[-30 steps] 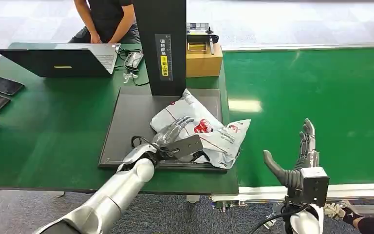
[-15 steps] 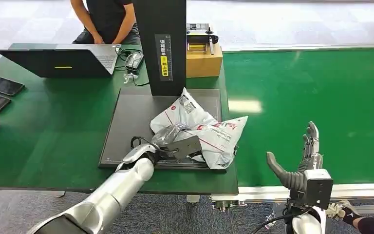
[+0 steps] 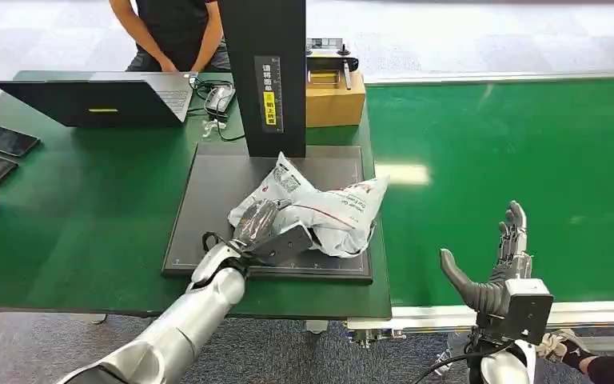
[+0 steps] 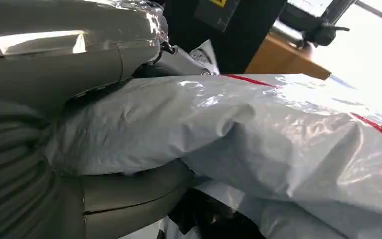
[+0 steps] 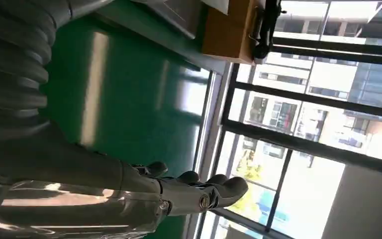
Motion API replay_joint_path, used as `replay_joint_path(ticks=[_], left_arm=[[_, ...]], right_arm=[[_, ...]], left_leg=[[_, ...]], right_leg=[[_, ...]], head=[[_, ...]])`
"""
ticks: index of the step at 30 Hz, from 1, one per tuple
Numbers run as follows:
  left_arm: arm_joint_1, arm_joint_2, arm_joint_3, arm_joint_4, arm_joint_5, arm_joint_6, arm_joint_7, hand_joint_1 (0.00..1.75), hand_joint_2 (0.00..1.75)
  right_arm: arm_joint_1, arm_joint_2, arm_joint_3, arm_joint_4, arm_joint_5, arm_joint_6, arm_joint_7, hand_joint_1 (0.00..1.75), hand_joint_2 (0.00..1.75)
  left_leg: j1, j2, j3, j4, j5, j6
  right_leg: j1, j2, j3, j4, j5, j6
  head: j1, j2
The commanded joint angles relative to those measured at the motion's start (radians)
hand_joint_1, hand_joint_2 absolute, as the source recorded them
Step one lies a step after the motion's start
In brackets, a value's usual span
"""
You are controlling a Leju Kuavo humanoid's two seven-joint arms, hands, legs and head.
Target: Moved the parcel from conveyor to table for the left to box.
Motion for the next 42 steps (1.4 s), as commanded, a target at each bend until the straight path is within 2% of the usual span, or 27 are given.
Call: replay_joint_path(ticks=[1,8,11,14,19,23,31,33,34,35,42], left_arm=[[-0.013,0.101,0.069,0.015,-0.013,0.134,0.028,1.75,1.75],[0.042,0.34,0.281,0.013,0.021,0.292,0.129,1.75,1.75],[0.111,0.412,0.407,-0.064,-0.016,0.311,0.169,1.75,1.75],[0.163,0.446,0.577,-0.118,-0.072,0.311,0.171,1.75,1.75],[0.208,0.445,0.742,-0.177,-0.133,0.303,0.142,1.75,1.75],[0.251,0.414,0.862,-0.277,-0.144,0.286,0.126,1.75,1.75],[0.261,0.404,0.88,-0.302,-0.142,0.279,0.119,1.75,1.75],[0.273,0.377,0.913,-0.356,-0.104,0.244,0.086,1.75,1.75],[0.283,0.366,0.913,-0.383,-0.118,0.249,0.079,0.73,1.75],[0.285,0.36,0.912,-0.396,-0.125,0.251,0.08,0.0,1.75],[0.301,0.283,0.925,-0.491,-0.106,0.2,0.053,0.0,1.75]], right_arm=[[-0.042,-0.012,0.015,0.063,-0.01,0.001,0.005,0.0,1.75],[0.015,-0.026,-0.013,0.01,-0.02,-0.001,-0.001,0.0,1.75],[0.013,-0.036,-0.014,0.02,-0.027,0.005,-0.005,0.0,1.75],[0.01,-0.037,-0.019,0.015,-0.033,0.001,-0.007,0.0,1.75],[0.038,-0.028,-0.027,-0.023,-0.034,-0.005,-0.006,0.0,1.75],[0.079,-0.019,-0.032,-0.05,-0.038,-0.01,-0.009,0.0,1.75],[0.083,-0.016,-0.031,-0.053,-0.039,-0.01,-0.011,0.0,1.75],[0.077,-0.013,-0.03,-0.052,-0.039,-0.003,-0.014,0.0,1.75],[0.067,-0.009,-0.029,-0.051,-0.038,-0.001,-0.014,0.0,1.75],[0.06,-0.008,-0.03,-0.052,-0.036,0.001,-0.012,0.0,1.75],[0.051,0.001,-0.029,-0.048,-0.011,0.038,0.002,0.0,1.75]], left_leg=[[0.001,0.004,0.002,-0.001,0.0,-0.003],[0.002,0.009,0.005,-0.004,-0.001,-0.004],[0.002,0.009,0.005,-0.003,-0.001,-0.004],[0.002,0.01,0.007,-0.004,-0.001,-0.005],[0.002,0.008,0.005,-0.003,-0.001,-0.006],[0.002,0.005,0.003,-0.003,-0.001,-0.005],[0.002,0.002,0.003,-0.003,-0.001,-0.006],[0.001,0.002,0.001,-0.003,-0.001,-0.005],[0.002,0.001,0.002,-0.003,-0.001,-0.005],[0.001,0.002,0.001,-0.002,-0.001,-0.004],[0.002,-0.001,0.004,-0.003,-0.001,-0.007]], right_leg=[[0.0,0.004,0.001,-0.001,0.001,0.001],[0.001,0.01,0.002,-0.002,0.001,0.0],[0.002,0.01,0.002,0.0,0.0,-0.001],[0.002,0.012,0.002,0.0,0.0,-0.002],[0.002,0.009,0.001,0.001,-0.002,-0.003],[0.002,0.005,0.0,0.001,-0.003,-0.003],[0.002,0.003,0.001,0.0,-0.003,-0.002],[0.001,0.003,-0.001,0.0,-0.003,-0.002],[0.001,0.003,0.0,0.0,-0.003,-0.002],[0.001,0.003,-0.001,0.001,-0.002,-0.002],[0.001,0.001,0.003,-0.001,-0.004,-0.001]], head=[[0.0,0.0],[0.0,0.0],[0.0,0.0],[0.0,0.0],[0.0,0.0],[0.0,0.0],[0.0,0.0],[0.0,0.0],[0.0,0.0],[0.0,0.0],[0.0,0.0]])
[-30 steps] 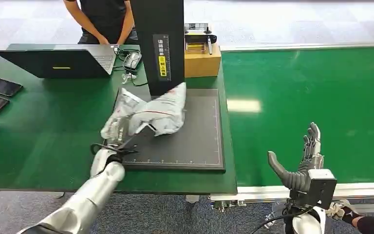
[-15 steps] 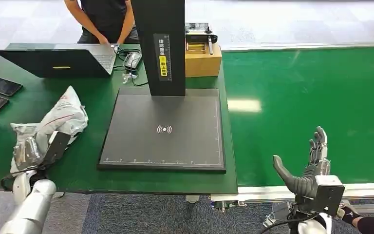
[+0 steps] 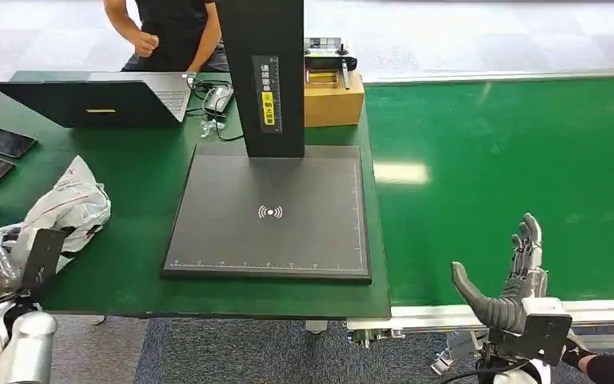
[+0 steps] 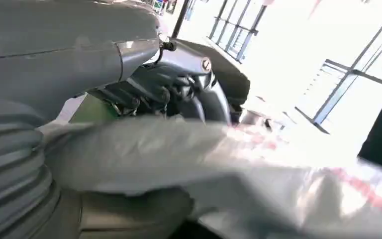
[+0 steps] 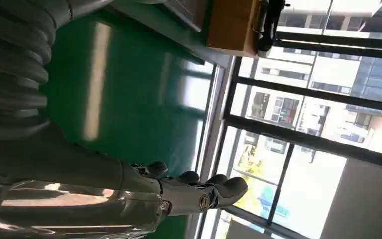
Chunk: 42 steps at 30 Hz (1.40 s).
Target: Moved the parcel from conveyor to table for the left to box.
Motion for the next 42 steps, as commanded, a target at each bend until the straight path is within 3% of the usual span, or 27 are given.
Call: replay_joint_path(ticks=[1,7,9,11,12,13,14,16,19,22,26,28,42], left_arm=[[0.008,-0.123,0.062,-0.148,0.021,-0.052,-0.027,0.0,1.75],[0.022,-0.14,0.032,-0.16,0.073,-0.178,-0.047,0.0,1.75],[0.021,-0.169,0.058,-0.194,0.258,-0.304,-0.128,0.0,1.75],[0.035,-0.181,0.046,-0.237,0.285,-0.297,-0.163,0.0,1.75],[0.043,-0.217,0.064,-0.316,0.445,-0.375,-0.236,0.0,1.75],[0.059,-0.228,0.048,-0.379,0.498,-0.409,-0.23,0.0,1.75],[0.068,-0.253,0.074,-0.422,0.75,-0.623,-0.229,0.0,1.75],[0.128,-0.26,0.058,-0.472,1.026,-0.888,-0.252,0.0,1.75],[0.163,-0.285,0.003,-0.474,1.079,-0.977,-0.26,0.0,1.75],[0.164,-0.304,-0.077,-0.451,1.08,-1.023,-0.274,0.0,1.75],[0.169,-0.322,-0.171,-0.444,1.027,-0.96,-0.273,0.0,1.75],[0.185,-0.328,-0.206,-0.443,1.079,-0.992,-0.248,0.0,1.75],[0.195,-0.322,-0.216,-0.447,1.088,-0.989,-0.253,0.0,1.75]], right_arm=[[-0.031,0.024,-0.014,0.026,0.02,0.031,0.009,0.0,1.75],[-0.057,0.021,-0.006,0.057,0.031,0.042,0.003,0.0,1.75],[-0.054,0.021,-0.006,0.053,0.032,0.039,0.004,0.0,1.75],[-0.045,0.022,-0.008,0.048,0.035,0.037,0.005,0.0,1.75],[-0.036,0.023,-0.012,0.045,0.037,0.035,0.005,0.0,1.75],[-0.031,0.026,-0.015,0.046,0.037,0.033,0.005,0.0,1.75],[-0.033,0.025,-0.011,0.054,0.039,0.043,0.002,0.0,1.75],[-0.06,0.02,0.012,0.095,0.039,0.062,-0.011,0.0,1.75],[-0.095,0.024,0.038,0.136,0.009,0.102,0.003,0.0,1.75],[-0.095,0.032,0.076,0.151,0.01,0.118,0.016,0.0,1.75],[-0.094,0.038,0.119,0.166,0.021,0.113,0.014,0.0,1.75],[-0.113,0.056,0.107,0.172,-0.055,0.134,0.004,0.0,1.75],[-0.12,0.052,0.106,0.174,-0.059,0.136,0.007,0.0,1.75]], left_leg=[[0.0,-0.003,0.001,0.0,0.0,-0.002],[0.001,-0.002,0.003,-0.001,0.0,-0.003],[0.001,-0.002,0.003,-0.001,0.0,-0.002],[0.001,-0.003,0.001,0.0,0.0,-0.002],[0.001,-0.003,0.003,-0.001,0.0,-0.003],[0.001,-0.003,0.001,0.0,0.0,-0.002],[0.001,-0.003,0.0,0.0,0.0,-0.002],[0.001,0.0,0.001,0.0,-0.001,-0.002],[0.001,0.002,0.004,-0.002,-0.001,-0.002],[0.001,0.0,0.005,-0.003,-0.001,-0.002],[0.0,-0.003,0.001,-0.001,0.0,-0.001],[0.001,-0.004,0.002,-0.001,0.0,-0.001],[0.001,-0.003,0.004,-0.002,-0.001,-0.003]], right_leg=[[0.0,-0.002,0.001,-0.001,-0.001,0.001],[0.0,-0.001,0.004,-0.002,0.0,0.002],[0.0,-0.001,0.004,-0.002,0.0,0.002],[0.001,-0.002,0.003,-0.001,0.0,0.002],[0.001,-0.002,0.004,-0.002,-0.001,0.002],[0.001,-0.002,0.002,-0.001,0.0,0.002],[0.001,-0.002,0.001,-0.001,0.0,0.001],[0.001,0.0,0.002,-0.001,0.0,0.002],[0.0,0.003,0.004,-0.002,0.0,0.002],[0.0,0.001,0.006,-0.003,0.0,0.003],[0.0,-0.003,0.002,-0.002,0.0,0.001],[0.0,-0.003,0.003,-0.002,0.0,0.002],[0.0,-0.002,0.005,-0.002,0.0,0.002]], head=[[0.0,0.0],[0.0,0.0],[0.0,0.0],[0.0,0.0],[0.0,0.0],[0.0,0.0],[0.0,0.0],[0.0,0.0],[0.0,0.0],[0.0,0.0],[0.0,0.0],[0.0,0.0],[0.0,0.0]])
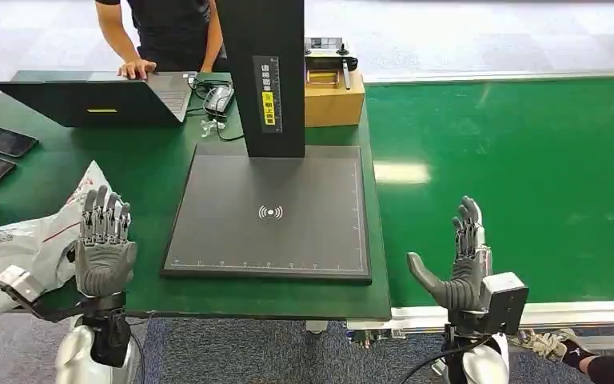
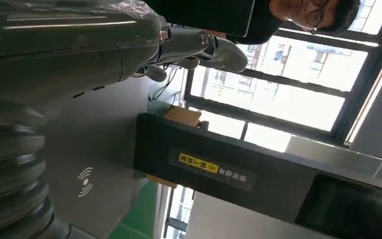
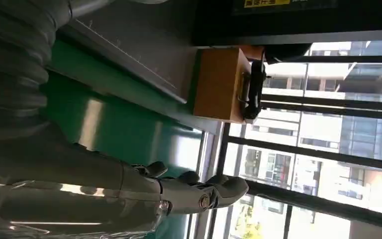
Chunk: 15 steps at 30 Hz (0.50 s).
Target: Moved the parcel from conveyor to table for the left to box.
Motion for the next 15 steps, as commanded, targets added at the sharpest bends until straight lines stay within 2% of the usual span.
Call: replay_joint_path(ticks=[1,15], left_arm=[[-0.005,-0.004,-0.012,-0.001,0.002,0.0,0.004,0.0,1.75],[-0.005,-0.004,-0.012,-0.001,0.002,0.0,0.004,0.0,1.75]], right_arm=[[-0.025,0.012,0.007,0.059,-0.002,-0.002,0.0,0.0,1.75],[-0.025,0.012,0.007,0.059,-0.002,-0.002,0.0,0.0,1.75]], left_leg=[[0.001,0.001,0.001,0.0,0.0,-0.002],[0.001,0.0,0.003,-0.001,0.0,-0.003]], right_leg=[[0.001,0.001,0.001,-0.001,0.0,0.001],[0.0,0.001,0.003,-0.002,0.0,0.002]], head=[[0.0,0.0],[0.0,0.0]])
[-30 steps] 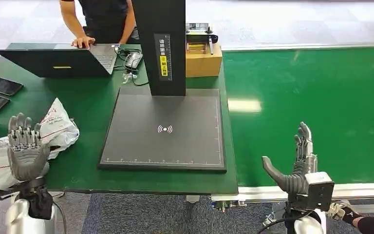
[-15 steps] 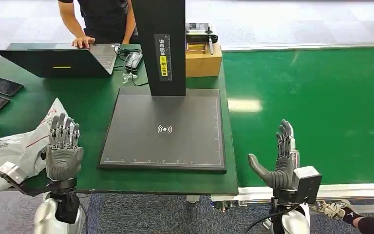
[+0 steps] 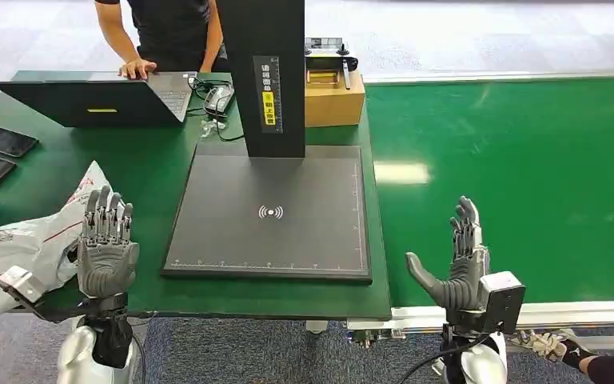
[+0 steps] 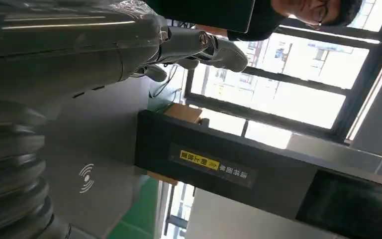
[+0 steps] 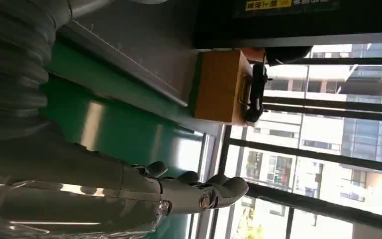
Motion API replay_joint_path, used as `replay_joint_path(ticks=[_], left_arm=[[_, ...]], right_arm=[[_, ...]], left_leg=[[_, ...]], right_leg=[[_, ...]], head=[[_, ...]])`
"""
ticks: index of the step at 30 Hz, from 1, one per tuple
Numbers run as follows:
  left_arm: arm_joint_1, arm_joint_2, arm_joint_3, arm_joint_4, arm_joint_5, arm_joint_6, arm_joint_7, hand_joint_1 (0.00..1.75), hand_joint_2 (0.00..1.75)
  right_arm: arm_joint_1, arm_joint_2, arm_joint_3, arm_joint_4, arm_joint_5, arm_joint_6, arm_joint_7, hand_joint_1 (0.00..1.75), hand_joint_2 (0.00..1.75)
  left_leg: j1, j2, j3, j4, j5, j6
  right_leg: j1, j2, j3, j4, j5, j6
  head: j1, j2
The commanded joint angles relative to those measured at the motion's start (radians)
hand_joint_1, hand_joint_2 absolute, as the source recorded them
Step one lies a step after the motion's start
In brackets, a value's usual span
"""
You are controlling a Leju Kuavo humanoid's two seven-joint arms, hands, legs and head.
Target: Moved the parcel from conveyor to table for the left to box.
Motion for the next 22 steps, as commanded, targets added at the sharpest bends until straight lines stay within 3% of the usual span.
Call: replay_joint_path(ticks=[1,4,8,16,22], left_arm=[[-0.008,-0.006,-0.013,0.002,0.018,-0.01,0.018,0.0,1.75],[-0.005,-0.026,-0.087,0.01,-0.023,-0.019,0.043,0.0,1.75],[-0.015,-0.051,-0.235,0.08,-0.184,0.076,-0.002,0.0,1.75],[0.01,-0.055,-0.326,0.101,-0.229,0.15,0.001,0.0,1.75],[0.007,-0.052,-0.326,0.101,-0.217,0.202,-0.001,0.0,1.75]], right_arm=[[-0.022,0.018,-0.001,0.045,-0.02,0.003,-0.002,0.0,1.75],[-0.034,0.035,-0.006,0.053,-0.064,0.048,0.025,0.0,1.75],[-0.05,0.039,0.042,0.123,-0.067,0.084,0.039,0.0,1.75],[-0.025,0.011,0.107,0.165,-0.031,0.078,0.041,0.0,1.75],[-0.022,0.006,0.112,0.164,-0.03,0.066,0.036,0.0,1.75]], left_leg=[[0.001,0.0,0.001,-0.001,0.0,-0.002],[0.001,0.0,0.002,-0.001,0.0,-0.003],[0.001,-0.003,0.002,-0.001,0.0,-0.002],[0.001,-0.002,0.006,-0.004,0.0,-0.005],[0.001,-0.002,0.007,-0.004,0.0,-0.004]], right_leg=[[0.0,0.0,0.002,-0.001,0.0,0.001],[0.0,0.001,0.002,-0.001,0.0,0.001],[0.0,-0.002,0.003,-0.002,0.0,0.002],[0.0,0.0,0.006,-0.004,0.0,0.003],[0.0,0.0,0.007,-0.004,-0.001,0.002]], head=[[0.0,0.0],[0.0,0.0],[0.0,0.0],[0.0,0.0],[0.0,0.0]])
